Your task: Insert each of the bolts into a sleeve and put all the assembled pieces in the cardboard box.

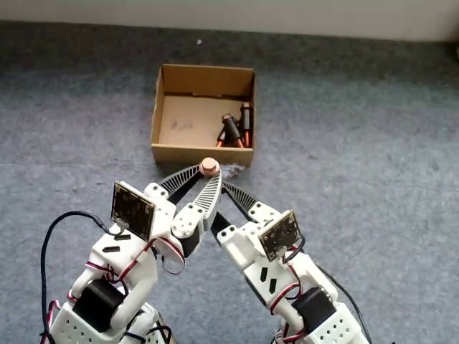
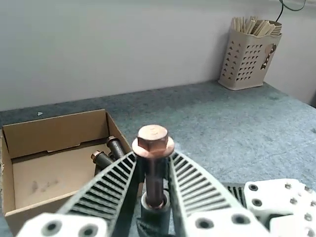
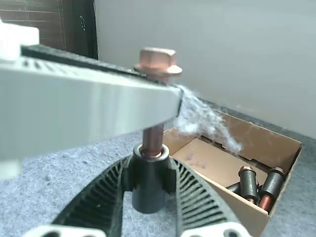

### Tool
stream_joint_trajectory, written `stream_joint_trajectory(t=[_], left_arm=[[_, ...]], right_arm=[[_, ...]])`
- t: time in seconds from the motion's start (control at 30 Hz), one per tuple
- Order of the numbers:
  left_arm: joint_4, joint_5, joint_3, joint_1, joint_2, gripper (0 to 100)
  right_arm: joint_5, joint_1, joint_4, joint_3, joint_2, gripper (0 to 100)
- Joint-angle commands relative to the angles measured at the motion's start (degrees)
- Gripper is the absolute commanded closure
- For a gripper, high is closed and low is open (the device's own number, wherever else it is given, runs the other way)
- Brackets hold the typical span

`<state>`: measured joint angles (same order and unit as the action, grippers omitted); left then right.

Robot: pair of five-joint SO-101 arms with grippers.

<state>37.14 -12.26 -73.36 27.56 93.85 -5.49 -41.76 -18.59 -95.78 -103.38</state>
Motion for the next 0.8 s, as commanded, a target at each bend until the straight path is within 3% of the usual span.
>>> stream_joint_trajectory(t=[0.0,0.17,0.47,0.77], left_arm=[[4.84,2.02,2.07,-0.04,0.48,85],[10.46,2.02,6.02,-0.13,0.66,82],[21.27,2.02,14.9,-7.25,0.75,79],[22.42,2.11,14.46,-23.96,0.75,79]], right_arm=[[-0.44,-0.13,1.45,-6.2,-1.8,99.4],[-0.26,-0.13,1.19,-6.2,-1.8,99.4],[-0.09,3.82,-1.36,-6.29,-1.8,99.4],[-0.09,5.14,-6.99,-6.29,-1.8,99.4]])
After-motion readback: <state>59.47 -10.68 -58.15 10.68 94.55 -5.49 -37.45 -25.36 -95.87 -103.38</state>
